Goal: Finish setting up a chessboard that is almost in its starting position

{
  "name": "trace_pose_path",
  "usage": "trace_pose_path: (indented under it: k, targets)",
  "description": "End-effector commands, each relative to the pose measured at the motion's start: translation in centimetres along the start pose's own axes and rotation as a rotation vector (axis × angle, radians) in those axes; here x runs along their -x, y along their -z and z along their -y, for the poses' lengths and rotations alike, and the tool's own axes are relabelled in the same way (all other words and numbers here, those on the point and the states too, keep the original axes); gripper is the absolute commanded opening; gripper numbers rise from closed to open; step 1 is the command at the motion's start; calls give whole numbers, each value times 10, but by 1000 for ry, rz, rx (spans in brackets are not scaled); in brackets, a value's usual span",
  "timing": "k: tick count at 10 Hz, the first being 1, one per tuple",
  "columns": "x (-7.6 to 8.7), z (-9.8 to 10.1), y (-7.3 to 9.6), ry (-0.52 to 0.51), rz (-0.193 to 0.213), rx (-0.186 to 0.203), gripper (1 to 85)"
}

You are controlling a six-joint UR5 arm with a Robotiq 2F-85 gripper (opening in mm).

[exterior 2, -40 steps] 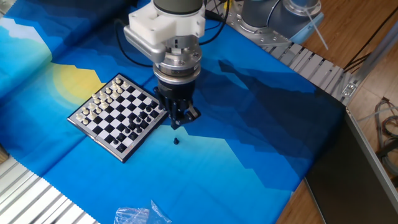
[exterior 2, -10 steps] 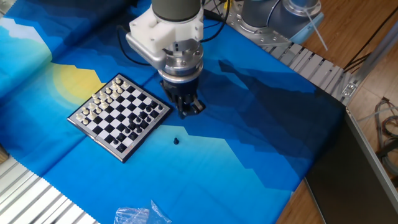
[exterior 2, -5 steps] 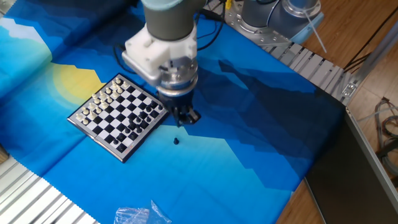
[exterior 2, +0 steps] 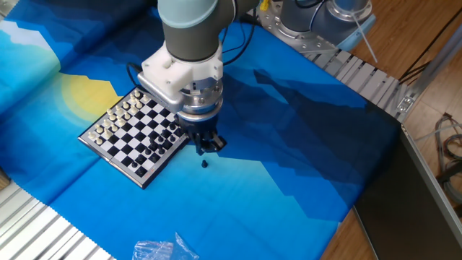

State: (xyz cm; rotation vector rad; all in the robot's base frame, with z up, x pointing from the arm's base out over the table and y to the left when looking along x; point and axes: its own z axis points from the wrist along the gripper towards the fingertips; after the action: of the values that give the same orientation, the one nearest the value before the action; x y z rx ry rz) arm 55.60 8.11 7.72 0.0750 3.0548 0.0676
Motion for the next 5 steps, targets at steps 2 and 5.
trace_pose_path:
  k: [2, 5]
  targets:
    - [7, -5, -7, 2, 28, 46, 367]
    - [1, -3, -10, 26, 13, 43, 480]
